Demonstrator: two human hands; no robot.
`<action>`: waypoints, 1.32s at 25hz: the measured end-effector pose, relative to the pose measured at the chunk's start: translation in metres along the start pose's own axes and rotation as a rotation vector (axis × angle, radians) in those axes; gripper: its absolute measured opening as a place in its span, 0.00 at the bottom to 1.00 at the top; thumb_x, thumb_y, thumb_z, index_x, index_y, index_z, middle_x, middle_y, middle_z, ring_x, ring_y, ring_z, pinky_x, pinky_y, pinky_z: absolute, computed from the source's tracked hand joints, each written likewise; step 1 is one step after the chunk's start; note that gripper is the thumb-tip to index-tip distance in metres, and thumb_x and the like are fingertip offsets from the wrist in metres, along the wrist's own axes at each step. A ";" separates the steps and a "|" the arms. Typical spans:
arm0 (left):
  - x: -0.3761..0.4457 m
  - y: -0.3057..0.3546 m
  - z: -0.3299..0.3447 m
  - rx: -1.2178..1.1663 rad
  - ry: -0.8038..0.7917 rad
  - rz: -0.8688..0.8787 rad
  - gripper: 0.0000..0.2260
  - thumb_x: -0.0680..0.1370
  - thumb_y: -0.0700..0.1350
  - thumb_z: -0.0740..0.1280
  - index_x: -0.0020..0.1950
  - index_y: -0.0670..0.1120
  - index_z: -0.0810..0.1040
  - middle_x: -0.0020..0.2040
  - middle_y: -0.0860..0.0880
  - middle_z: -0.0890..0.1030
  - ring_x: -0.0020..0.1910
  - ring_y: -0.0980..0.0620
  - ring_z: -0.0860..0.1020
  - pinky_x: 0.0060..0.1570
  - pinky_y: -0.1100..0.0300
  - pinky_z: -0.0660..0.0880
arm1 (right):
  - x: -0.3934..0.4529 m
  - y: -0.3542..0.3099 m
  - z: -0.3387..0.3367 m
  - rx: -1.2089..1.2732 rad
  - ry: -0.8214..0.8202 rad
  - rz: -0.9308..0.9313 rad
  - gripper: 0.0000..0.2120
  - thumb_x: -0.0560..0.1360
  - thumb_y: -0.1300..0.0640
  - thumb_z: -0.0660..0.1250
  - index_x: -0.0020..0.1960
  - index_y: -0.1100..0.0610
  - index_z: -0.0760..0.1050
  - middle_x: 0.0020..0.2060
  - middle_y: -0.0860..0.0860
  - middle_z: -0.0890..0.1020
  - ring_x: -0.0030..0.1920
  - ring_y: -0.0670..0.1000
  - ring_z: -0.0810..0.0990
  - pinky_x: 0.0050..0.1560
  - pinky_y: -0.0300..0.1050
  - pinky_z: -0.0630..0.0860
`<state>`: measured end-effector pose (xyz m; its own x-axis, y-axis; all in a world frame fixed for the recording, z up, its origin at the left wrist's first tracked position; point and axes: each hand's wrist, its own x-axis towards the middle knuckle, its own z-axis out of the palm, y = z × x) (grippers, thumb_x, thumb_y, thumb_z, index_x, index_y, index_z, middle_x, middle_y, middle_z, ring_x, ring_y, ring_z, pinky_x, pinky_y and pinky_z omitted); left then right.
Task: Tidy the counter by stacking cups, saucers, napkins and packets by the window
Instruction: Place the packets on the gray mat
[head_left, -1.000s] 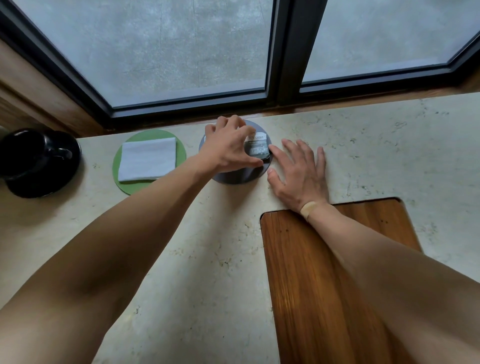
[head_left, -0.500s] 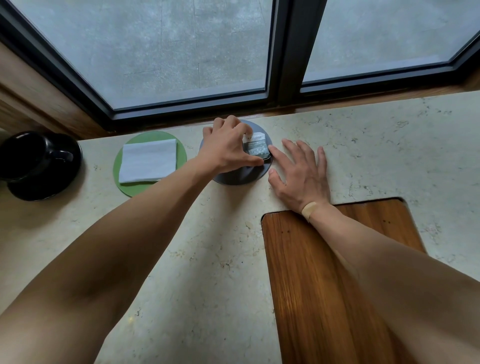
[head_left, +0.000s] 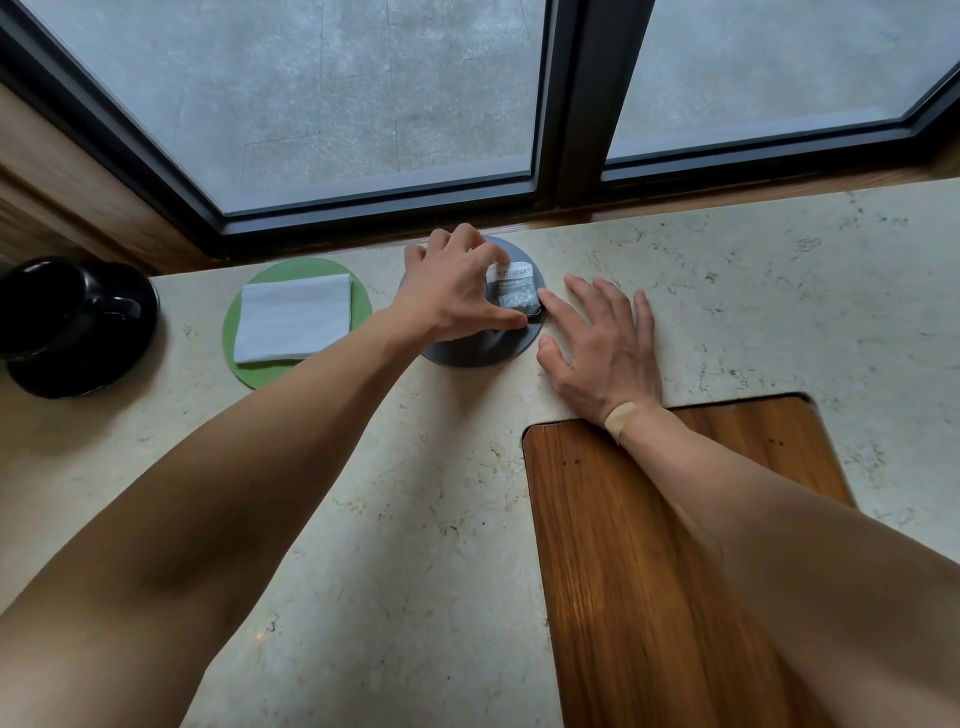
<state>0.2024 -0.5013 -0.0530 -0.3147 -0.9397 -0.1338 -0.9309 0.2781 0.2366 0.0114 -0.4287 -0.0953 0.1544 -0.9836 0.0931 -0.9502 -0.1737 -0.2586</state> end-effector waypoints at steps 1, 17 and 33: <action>0.000 0.000 0.000 0.006 0.001 0.005 0.32 0.67 0.70 0.68 0.66 0.56 0.71 0.66 0.48 0.68 0.66 0.46 0.64 0.61 0.46 0.61 | 0.000 0.000 0.000 -0.001 0.004 -0.003 0.27 0.75 0.43 0.55 0.74 0.45 0.65 0.74 0.52 0.66 0.75 0.56 0.60 0.75 0.65 0.49; 0.000 -0.003 -0.001 0.022 -0.003 0.025 0.34 0.67 0.70 0.67 0.69 0.57 0.68 0.67 0.48 0.68 0.66 0.45 0.64 0.62 0.46 0.60 | 0.000 0.001 0.000 0.011 0.038 -0.023 0.27 0.75 0.43 0.55 0.72 0.48 0.67 0.72 0.53 0.69 0.73 0.56 0.63 0.74 0.64 0.52; -0.061 -0.085 -0.037 -0.013 -0.005 -0.071 0.40 0.65 0.65 0.73 0.73 0.56 0.65 0.69 0.48 0.69 0.67 0.44 0.63 0.61 0.47 0.61 | -0.011 -0.093 0.006 0.008 -0.028 -0.002 0.29 0.73 0.36 0.53 0.72 0.43 0.63 0.77 0.52 0.55 0.77 0.59 0.49 0.73 0.71 0.43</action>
<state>0.3072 -0.4751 -0.0293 -0.2490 -0.9560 -0.1553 -0.9485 0.2082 0.2388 0.0994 -0.4018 -0.0779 0.1635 -0.9843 0.0668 -0.9479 -0.1755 -0.2657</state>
